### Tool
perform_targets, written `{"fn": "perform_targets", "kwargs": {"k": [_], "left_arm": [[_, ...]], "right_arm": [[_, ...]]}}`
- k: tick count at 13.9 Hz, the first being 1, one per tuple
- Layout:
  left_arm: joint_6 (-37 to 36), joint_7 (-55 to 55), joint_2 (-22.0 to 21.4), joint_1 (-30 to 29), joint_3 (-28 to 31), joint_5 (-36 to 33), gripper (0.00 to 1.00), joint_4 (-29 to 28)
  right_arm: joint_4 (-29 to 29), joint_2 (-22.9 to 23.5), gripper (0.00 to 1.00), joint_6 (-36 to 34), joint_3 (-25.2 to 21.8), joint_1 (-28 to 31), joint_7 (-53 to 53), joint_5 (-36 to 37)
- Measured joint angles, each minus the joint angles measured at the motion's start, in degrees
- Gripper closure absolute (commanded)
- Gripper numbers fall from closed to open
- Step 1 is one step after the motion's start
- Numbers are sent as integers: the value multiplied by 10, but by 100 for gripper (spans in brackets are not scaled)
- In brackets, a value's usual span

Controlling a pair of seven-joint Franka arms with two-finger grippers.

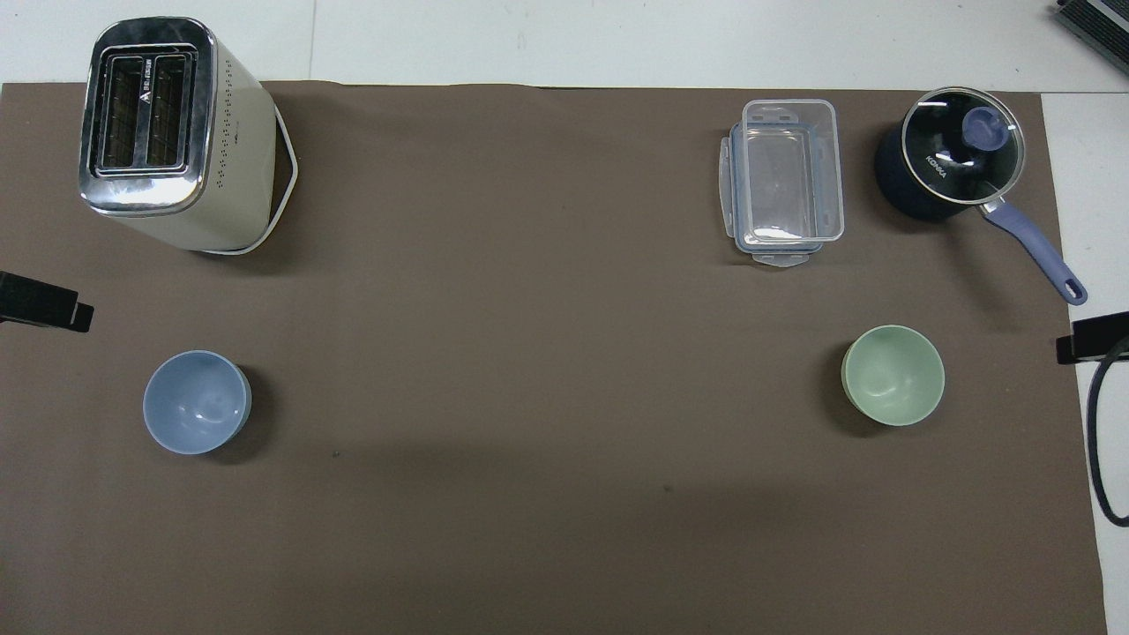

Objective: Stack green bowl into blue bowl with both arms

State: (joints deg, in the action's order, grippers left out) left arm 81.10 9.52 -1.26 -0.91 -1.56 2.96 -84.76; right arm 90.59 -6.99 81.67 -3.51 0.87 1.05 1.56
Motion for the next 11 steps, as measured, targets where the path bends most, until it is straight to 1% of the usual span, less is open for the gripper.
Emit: {"fn": "perform_targets", "kwargs": {"k": [2, 4, 6, 9, 11], "left_arm": [[19, 34, 0, -23, 2, 12, 0, -28], [53, 72, 0, -48, 4, 33, 0, -71], [92, 118, 0, -72, 5, 51, 0, -120], [175, 200, -6, -115, 6, 82, 0, -211], [214, 235, -12, -132, 7, 97, 0, -264]], "right_arm": [[0, 0, 0, 0, 0, 0, 0, 0], [0, 0, 0, 0, 0, 0, 0, 0], [0, 0, 0, 0, 0, 0, 0, 0], [0, 0, 0, 0, 0, 0, 0, 0], [0, 0, 0, 0, 0, 0, 0, 0]]}}
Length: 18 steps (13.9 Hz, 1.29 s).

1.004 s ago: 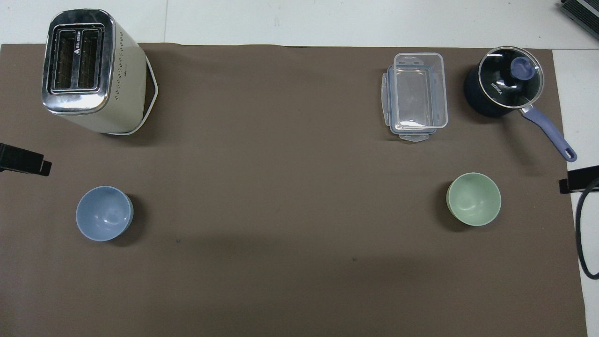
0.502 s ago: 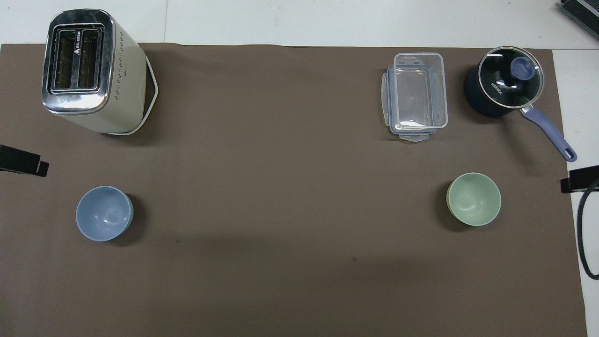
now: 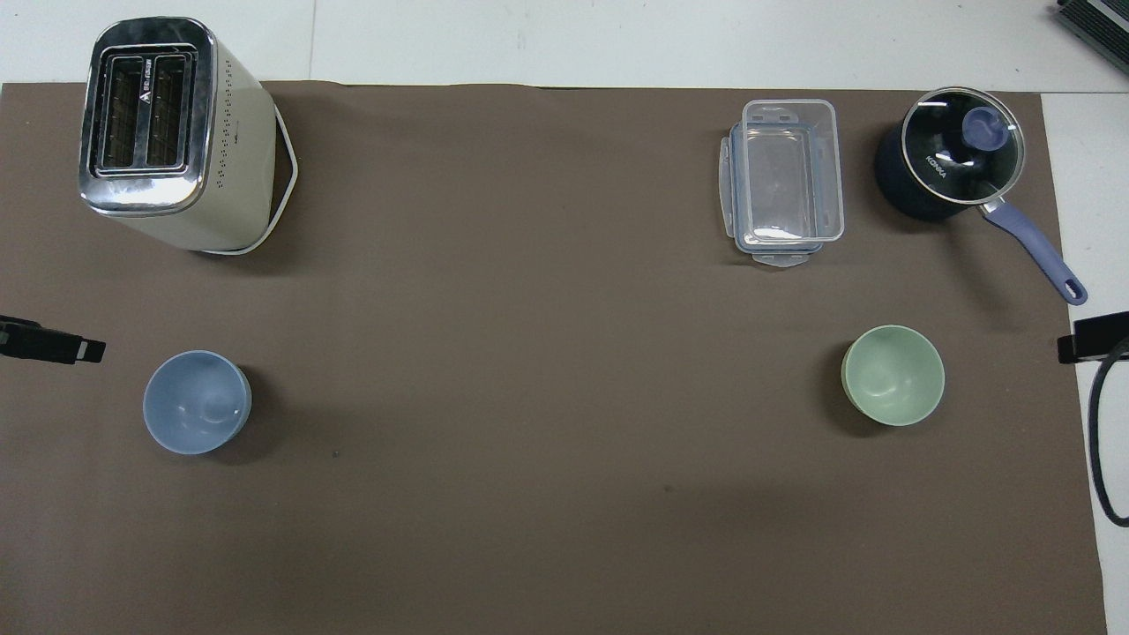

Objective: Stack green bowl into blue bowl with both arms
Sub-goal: 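Reach the left gripper to the blue bowl rim and grasp it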

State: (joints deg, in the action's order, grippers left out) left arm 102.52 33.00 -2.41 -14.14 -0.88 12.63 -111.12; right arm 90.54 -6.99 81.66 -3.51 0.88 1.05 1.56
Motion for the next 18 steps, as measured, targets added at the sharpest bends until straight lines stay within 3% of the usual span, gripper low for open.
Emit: {"fn": "perform_targets", "kwargs": {"k": [6, 10, 18], "left_arm": [[106, 47, 4, -13, -1, 22, 0, -114], [119, 98, 13, -48, 0, 24, 0, -134], [167, 106, 26, -50, -5, 29, 1, -169]], "right_arm": [[0, 0, 0, 0, 0, 0, 0, 0], [0, 0, 0, 0, 0, 0, 0, 0], [0, 0, 0, 0, 0, 0, 0, 0]]}}
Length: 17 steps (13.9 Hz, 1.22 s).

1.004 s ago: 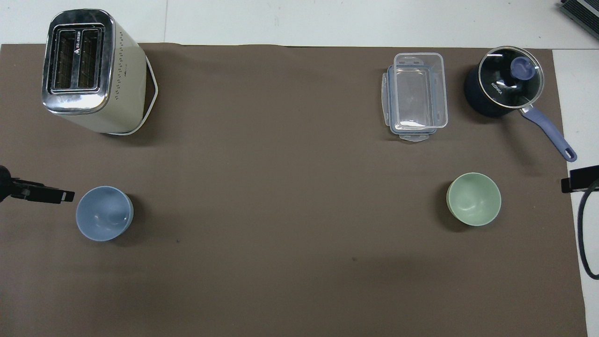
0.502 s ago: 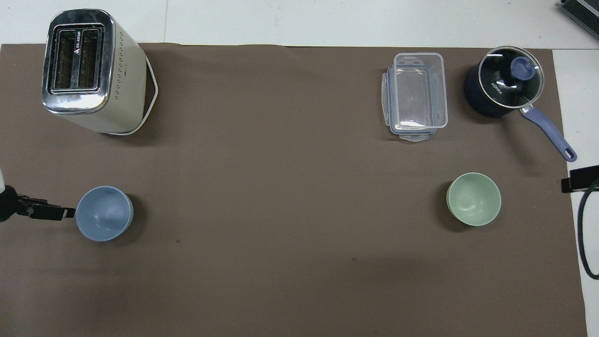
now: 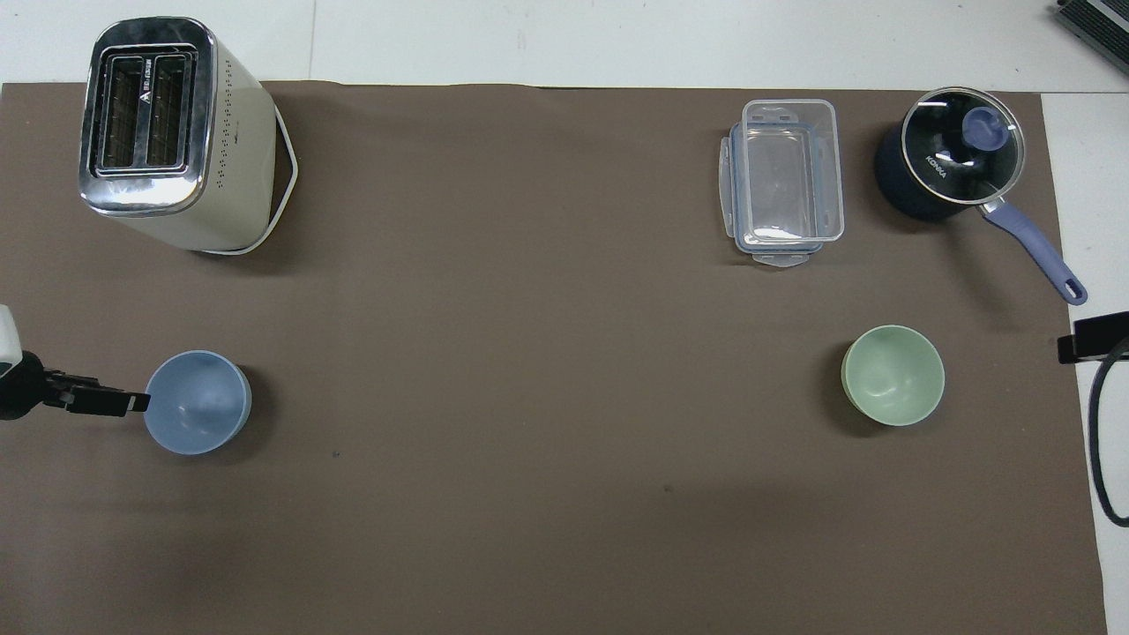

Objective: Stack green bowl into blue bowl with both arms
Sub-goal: 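Reach the left gripper to the blue bowl rim and grasp it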

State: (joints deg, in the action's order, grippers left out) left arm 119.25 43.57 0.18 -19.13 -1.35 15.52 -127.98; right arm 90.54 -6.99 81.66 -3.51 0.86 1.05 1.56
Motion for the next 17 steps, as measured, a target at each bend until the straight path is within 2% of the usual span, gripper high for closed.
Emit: {"fn": "perform_targets", "kwargs": {"k": [2, 5, 8, 10, 17], "left_arm": [[9, 0, 0, 0, 0, 1, 8, -13], [47, 0, 1, 3, -3, 11, 26, -40], [85, -6, 1, 18, -6, 26, 65, -65], [86, -8, 1, 19, -6, 26, 99, -67], [59, -8, -1, 19, -5, 27, 100, -68]], "right_arm": [[0, 0, 0, 0, 0, -1, 0, -1], [0, 0, 0, 0, 0, 0, 0, -1], [0, 0, 0, 0, 0, 0, 0, -1], [0, 0, 0, 0, 0, 0, 0, -1], [0, 0, 0, 0, 0, 0, 0, -1]]}}
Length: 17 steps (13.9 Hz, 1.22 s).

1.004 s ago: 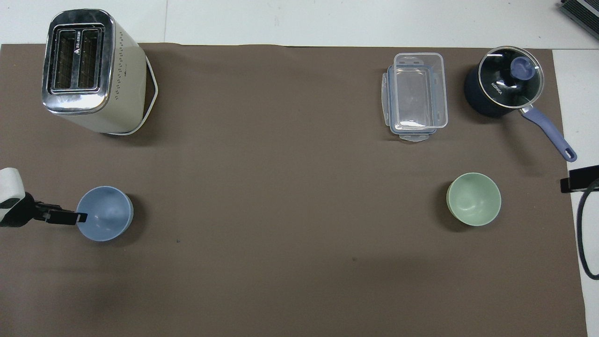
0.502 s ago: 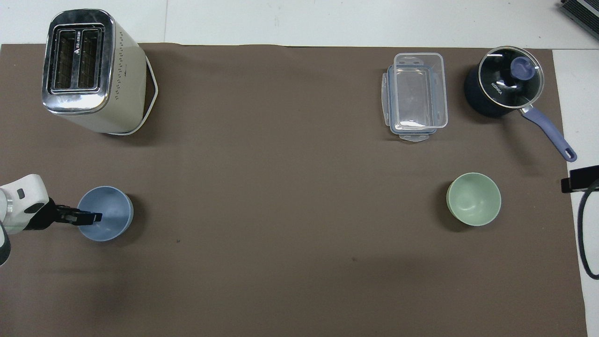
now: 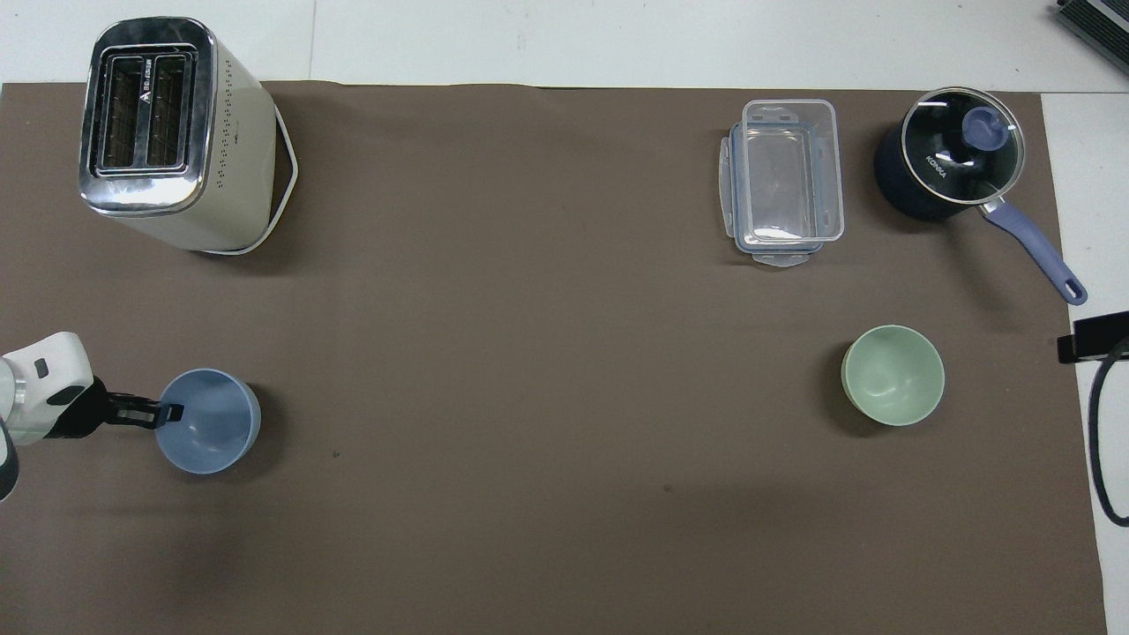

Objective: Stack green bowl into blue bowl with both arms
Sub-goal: 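Reach the left gripper to the blue bowl rim and grasp it, then slide the blue bowl with the left gripper toward the table center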

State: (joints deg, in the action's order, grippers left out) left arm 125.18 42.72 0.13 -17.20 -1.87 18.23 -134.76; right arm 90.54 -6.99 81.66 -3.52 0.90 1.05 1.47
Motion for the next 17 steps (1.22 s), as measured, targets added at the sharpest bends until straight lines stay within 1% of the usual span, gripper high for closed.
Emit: {"fn": "perform_targets", "kwargs": {"k": [3, 6, 8, 12, 15, 17], "left_arm": [[-21, -33, -17, 11, -2, 1, 100, 7], [-32, -104, -48, 58, -6, 1, 100, 18], [-36, -171, -59, 105, -9, 1, 100, 33], [-36, -317, -58, 220, -13, 1, 100, 54], [-32, -444, -50, 317, -14, 1, 100, 70], [-9, -525, -37, 383, -15, 1, 100, 77]], "right_arm": [[0, 0, 0, 0, 0, 0, 0, 0], [0, 0, 0, 0, 0, 0, 0, 0], [0, 0, 0, 0, 0, 0, 0, 0], [0, 0, 0, 0, 0, 0, 0, 0], [0, 0, 0, 0, 0, 0, 0, 0], [0, 0, 0, 0, 0, 0, 0, 0]]}}
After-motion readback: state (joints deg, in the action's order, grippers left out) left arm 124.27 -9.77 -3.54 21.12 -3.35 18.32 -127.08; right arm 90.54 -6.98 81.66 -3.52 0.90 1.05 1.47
